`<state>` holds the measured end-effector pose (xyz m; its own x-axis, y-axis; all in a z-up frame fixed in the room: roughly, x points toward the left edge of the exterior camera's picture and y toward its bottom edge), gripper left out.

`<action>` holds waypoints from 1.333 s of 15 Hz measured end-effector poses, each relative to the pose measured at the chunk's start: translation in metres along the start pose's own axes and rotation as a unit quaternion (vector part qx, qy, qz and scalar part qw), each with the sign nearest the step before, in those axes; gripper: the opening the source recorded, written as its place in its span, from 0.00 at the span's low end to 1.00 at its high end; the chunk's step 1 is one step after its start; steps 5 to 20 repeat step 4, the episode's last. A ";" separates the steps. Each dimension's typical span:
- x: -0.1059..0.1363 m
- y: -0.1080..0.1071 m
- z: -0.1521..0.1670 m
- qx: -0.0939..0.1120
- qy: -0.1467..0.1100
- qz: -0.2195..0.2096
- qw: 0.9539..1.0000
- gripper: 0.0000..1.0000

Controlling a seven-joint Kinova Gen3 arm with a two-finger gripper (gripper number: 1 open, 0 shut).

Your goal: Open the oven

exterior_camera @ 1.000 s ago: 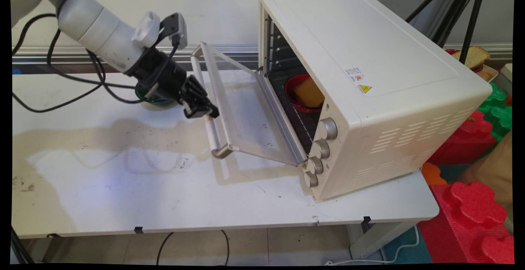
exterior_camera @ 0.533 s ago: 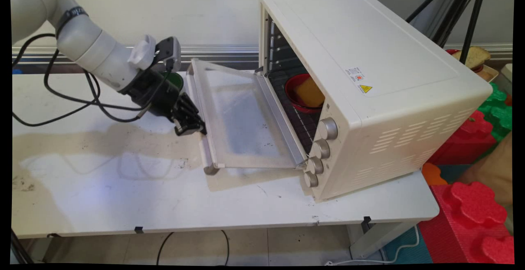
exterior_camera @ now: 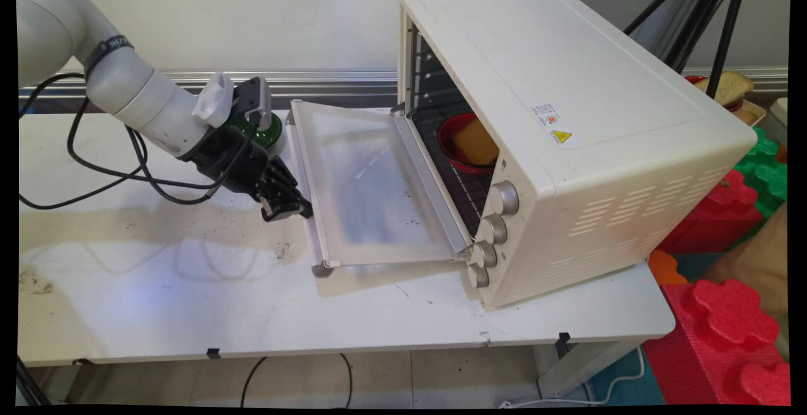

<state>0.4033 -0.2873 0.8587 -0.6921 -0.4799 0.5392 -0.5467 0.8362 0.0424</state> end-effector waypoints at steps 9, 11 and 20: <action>-0.012 0.000 0.004 0.004 -0.002 0.000 1.000 0.00; -0.012 0.000 0.004 0.004 -0.002 0.000 1.000 0.00; -0.012 0.000 0.004 0.004 -0.002 0.000 1.000 0.00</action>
